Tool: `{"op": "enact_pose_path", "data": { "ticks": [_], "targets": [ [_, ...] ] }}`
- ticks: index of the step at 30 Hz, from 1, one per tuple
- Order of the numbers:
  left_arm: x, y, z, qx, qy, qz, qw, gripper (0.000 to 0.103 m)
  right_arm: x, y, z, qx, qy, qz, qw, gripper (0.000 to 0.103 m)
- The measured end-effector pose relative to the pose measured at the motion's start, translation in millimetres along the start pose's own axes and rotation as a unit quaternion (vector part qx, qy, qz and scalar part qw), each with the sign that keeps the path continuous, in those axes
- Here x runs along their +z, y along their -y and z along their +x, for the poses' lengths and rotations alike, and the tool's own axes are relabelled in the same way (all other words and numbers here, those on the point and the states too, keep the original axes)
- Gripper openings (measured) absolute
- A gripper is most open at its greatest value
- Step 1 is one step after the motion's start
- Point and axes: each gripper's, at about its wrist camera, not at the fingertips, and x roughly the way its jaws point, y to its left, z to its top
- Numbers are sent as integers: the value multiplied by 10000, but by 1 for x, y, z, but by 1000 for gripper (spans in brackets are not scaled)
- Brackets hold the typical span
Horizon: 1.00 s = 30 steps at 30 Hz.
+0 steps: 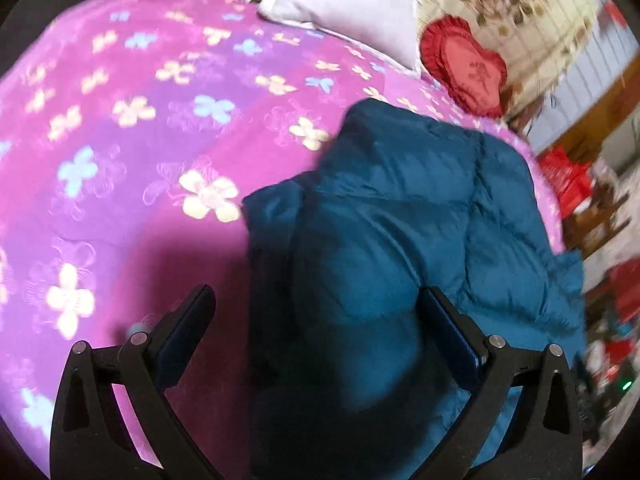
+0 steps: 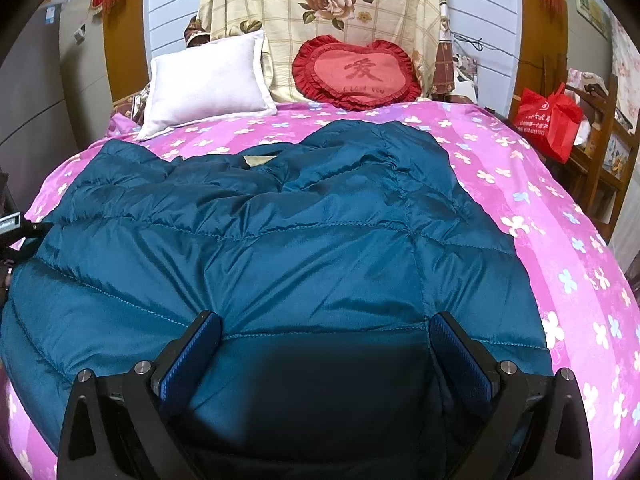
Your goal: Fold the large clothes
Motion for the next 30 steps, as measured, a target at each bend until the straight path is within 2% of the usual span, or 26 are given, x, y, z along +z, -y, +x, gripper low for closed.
{"op": "enact_pose_path", "data": {
  "ticks": [2,4,6,7,8,11,13,15,18,20,23,26,27,30],
  "targets": [
    [2,-5,1,-170,121,-134,9997,103,0,0,0,1,0,-2,10000,103],
    [2,2,2,-179,147,-23,9997,103,0,0,0,-4,0,1,10000,103],
    [1,7,4,-460,73,151,9988,102,0,0,0,-6,0,1,10000,103],
    [-1,12,6,-714,3,262,9971,101,0,0,0,-4,0,-1,10000,103],
    [-1,15,8,-793,-25,357,9962,98,0,0,0,-3,3,-1,10000,103],
    [-4,23,4,-763,166,561,9954,74,0,0,0,3,-9,9,10000,103],
    [-7,22,-1,-820,364,578,9943,54,3,1,-1,32,-80,24,10000,103],
    [-9,22,-6,-803,564,587,9934,44,11,7,-5,133,-200,83,9997,103],
    [-12,30,-10,-563,855,766,9918,34,24,36,-34,-148,321,372,9987,103],
    [-16,37,-10,-322,992,936,9901,32,30,71,-51,-377,612,698,9950,103],
    [-19,42,-9,-64,1058,1123,9880,32,26,129,-57,-161,613,1372,9885,103],
    [-19,40,-7,-25,1046,1139,9880,32,16,174,-52,-101,570,1896,9801,103],
    [-18,40,-6,-16,1034,1137,9881,32,13,183,-49,-29,540,2021,9779,103],
    [-21,44,-6,103,1044,1213,9870,32,8,199,-29,586,352,2243,9721,103]
  ]
}}
